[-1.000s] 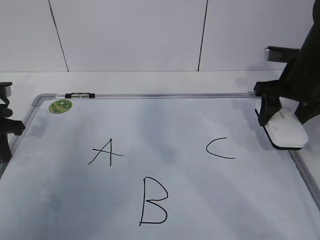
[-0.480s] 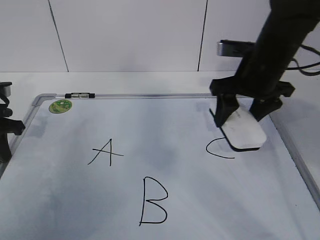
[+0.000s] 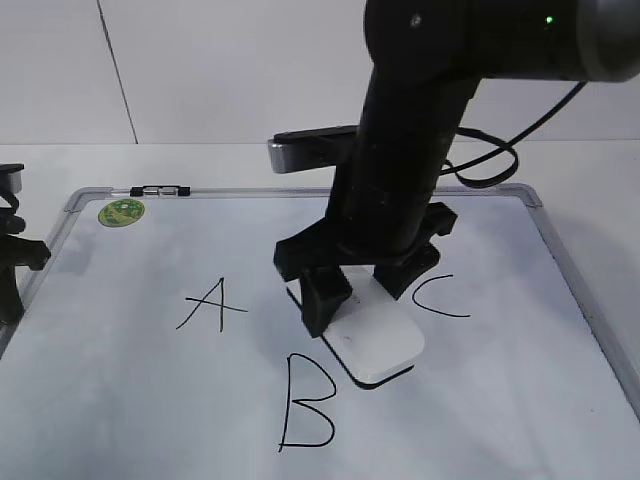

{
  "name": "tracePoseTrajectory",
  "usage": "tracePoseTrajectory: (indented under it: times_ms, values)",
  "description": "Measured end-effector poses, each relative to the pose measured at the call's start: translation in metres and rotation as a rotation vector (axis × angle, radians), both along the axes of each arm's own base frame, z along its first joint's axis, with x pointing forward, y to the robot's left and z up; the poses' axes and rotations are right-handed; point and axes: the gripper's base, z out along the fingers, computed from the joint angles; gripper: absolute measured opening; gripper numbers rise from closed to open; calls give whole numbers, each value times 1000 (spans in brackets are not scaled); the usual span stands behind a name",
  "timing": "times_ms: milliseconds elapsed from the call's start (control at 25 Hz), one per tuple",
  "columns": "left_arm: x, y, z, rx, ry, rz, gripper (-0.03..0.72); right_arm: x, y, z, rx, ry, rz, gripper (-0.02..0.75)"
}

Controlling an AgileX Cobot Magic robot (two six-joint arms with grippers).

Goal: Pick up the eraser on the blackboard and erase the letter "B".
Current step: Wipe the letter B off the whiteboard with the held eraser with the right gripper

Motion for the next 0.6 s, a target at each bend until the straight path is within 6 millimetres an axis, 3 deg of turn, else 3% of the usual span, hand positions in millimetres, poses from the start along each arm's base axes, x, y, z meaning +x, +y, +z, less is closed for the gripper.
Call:
tracePoseTrajectory:
  times_ms: [200,600]
  values:
    - [0,0,0,0,0,0,22,-6,15,-10,10,18,25,518]
    - [0,0,-1,0,2,0,22,8,13,-35,-96,-40,61,518]
